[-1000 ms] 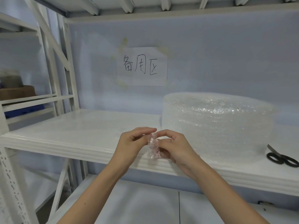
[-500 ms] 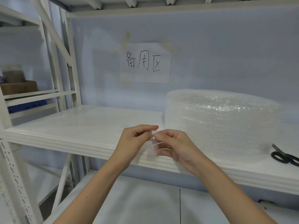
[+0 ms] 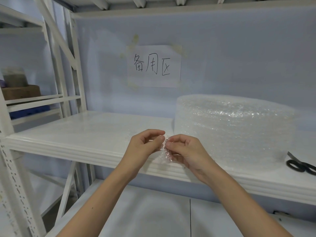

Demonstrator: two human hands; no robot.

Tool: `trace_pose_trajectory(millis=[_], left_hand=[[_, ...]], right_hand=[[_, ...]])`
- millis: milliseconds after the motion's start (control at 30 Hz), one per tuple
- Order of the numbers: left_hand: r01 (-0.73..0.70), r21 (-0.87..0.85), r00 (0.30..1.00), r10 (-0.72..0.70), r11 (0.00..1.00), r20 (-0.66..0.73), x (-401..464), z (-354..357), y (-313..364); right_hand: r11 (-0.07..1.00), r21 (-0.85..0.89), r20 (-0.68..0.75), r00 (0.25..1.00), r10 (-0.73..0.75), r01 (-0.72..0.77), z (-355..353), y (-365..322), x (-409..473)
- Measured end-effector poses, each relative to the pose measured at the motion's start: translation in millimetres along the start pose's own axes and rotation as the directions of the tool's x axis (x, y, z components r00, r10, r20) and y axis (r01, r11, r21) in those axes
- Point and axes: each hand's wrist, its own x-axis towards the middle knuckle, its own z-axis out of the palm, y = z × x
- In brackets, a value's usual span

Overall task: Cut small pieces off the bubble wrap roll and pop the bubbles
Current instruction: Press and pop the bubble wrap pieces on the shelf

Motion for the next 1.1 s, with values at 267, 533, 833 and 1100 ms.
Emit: trace_pose_trajectory(millis=[267, 533, 833, 1100], left_hand=[[-0.015, -0.012, 1.000, 0.015, 1.000, -0.019, 5, -2, -1], [-0.023, -0.018, 1.000, 0.023, 1.000, 0.003, 9, -7, -4], [-0.026, 0.021, 0.985, 0.029, 0.999, -0.169, 38, -57, -3], [-0.029, -0.059, 0.968, 0.013, 0.998, -0.251, 92, -96, -4]], right_hand=[[0.993, -0.104, -0.015, 0.998, -0.055, 0.053, -1, -4, 5], [0.982, -0.154, -0.039, 0.993, -0.113, 0.106, 1, -5, 21], [0.993, -0.090, -0.075, 0.994, -0.079, 0.072, 12, -1, 61], [1.000, -0.028, -0.095, 0.995, 0.008, -0.011, 25, 16, 110]])
